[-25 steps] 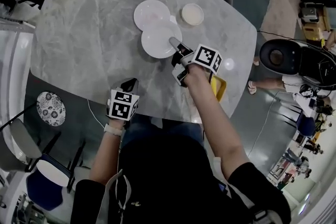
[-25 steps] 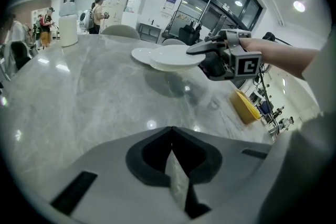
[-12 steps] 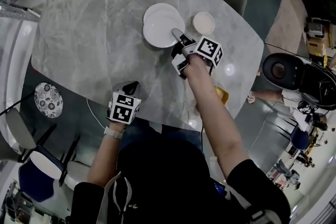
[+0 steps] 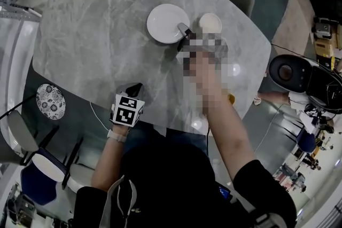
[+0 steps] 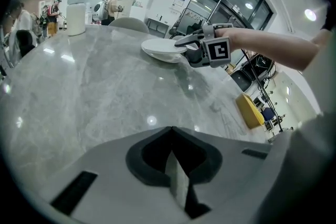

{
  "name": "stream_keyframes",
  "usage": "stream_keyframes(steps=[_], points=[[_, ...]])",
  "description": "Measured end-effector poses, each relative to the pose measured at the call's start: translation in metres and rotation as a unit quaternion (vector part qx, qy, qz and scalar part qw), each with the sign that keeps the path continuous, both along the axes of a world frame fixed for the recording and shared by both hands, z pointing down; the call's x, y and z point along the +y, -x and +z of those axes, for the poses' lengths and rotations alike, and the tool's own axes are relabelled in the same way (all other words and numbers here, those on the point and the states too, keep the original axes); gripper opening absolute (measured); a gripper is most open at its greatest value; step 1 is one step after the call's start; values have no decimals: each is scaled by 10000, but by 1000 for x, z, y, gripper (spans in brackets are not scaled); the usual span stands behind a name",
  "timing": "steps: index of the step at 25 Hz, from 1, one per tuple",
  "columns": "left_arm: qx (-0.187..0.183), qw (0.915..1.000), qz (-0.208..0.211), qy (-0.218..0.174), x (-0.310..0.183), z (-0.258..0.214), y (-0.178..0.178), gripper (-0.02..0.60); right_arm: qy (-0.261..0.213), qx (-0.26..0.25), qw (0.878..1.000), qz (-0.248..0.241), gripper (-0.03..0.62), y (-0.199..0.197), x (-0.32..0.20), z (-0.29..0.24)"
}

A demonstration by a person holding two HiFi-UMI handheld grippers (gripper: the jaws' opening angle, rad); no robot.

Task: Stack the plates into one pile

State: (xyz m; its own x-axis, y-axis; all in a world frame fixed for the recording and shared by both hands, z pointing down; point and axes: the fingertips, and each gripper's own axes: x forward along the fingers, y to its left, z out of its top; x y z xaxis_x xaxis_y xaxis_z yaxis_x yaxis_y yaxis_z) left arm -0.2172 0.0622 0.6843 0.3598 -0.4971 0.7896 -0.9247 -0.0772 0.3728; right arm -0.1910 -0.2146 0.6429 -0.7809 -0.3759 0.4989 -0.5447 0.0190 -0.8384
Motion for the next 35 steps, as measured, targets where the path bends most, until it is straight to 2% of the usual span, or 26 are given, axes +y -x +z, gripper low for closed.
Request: stream_keyframes(steps=[5, 10, 15, 18, 23, 25, 29, 32, 35], points=[[-12, 10000, 70, 7, 4, 2, 1, 9, -409, 414, 9980, -257, 55, 0, -8, -2], [-36, 10000, 29, 47, 6, 5, 2, 9, -717, 784, 9935, -411, 175, -8, -14, -4], [-36, 10000, 57, 58, 8, 3, 0, 9, -990, 1373, 9821, -831, 233, -16, -12, -2], [-24, 10000, 77, 56, 9, 3, -3, 9, -1108, 1731, 9735, -1006, 245, -23, -10, 2], [-10, 9999, 134, 87, 12, 4, -10, 8, -1270, 2011, 9645, -1148, 245, -30, -5, 1], [-12, 9999, 138, 77, 12, 4, -11, 9, -1279, 2038, 9627, -1237, 247, -27, -4, 1], [-17, 9999, 117, 58, 14, 2, -10, 9, -1155, 1820, 9691, -1200, 250, -20, -1, 2], [-34, 10000, 77, 36, 17, 0, -6, 9, -1213, 1647, 9716, -1193, 262, -12, 0, 1], [-55, 10000, 31, 7, 21, -3, -4, 8, -1362, 1617, 9687, -1304, 270, -8, 1, 0]])
